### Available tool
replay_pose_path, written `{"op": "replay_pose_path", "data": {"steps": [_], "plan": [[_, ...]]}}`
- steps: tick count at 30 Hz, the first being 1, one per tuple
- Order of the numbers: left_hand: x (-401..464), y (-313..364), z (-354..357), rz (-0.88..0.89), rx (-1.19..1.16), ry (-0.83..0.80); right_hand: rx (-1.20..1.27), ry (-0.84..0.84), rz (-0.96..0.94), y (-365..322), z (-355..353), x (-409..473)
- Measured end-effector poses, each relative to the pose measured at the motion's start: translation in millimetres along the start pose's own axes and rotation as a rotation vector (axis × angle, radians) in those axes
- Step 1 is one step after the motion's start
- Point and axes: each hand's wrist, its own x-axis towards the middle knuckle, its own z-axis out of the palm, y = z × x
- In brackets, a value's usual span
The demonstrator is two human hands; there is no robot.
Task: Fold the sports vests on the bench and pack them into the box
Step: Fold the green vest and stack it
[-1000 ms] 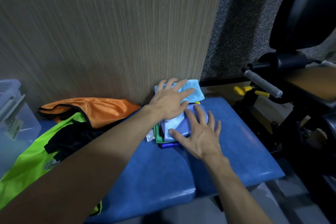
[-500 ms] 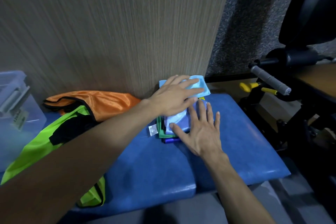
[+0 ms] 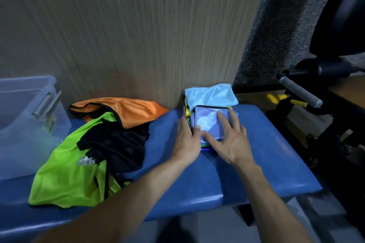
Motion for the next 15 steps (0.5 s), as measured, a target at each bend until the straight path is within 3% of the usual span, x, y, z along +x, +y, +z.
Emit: {"op": "replay_pose_path", "data": {"steps": [4,9,11,14,15], "plan": [[-4.8,5.5,15.4,-0.052,-0.117,-0.011,0.044,0.019,0.009,-6.5,-0.4,-0.4],[-4.3,-0.4,7.6,0.016,0.016,0.063,0.045,0.033,-0.021,-5.3,-2.1,-2.2],[-4.6,1.0,4.2,0.230,0.224,0.134,0.025,0.062,-0.033,-4.5,-2.7,-3.0],[13.3,-2.5,0.7,0.750,0.782,0.128,0.032,0.068,-0.038,-1.1,-2.0,-3.1],[20.1,-4.4,-0.6,0.814,0.910,0.112,0.034,0.070,-0.038,1.8,-1.2,-2.5]]}}
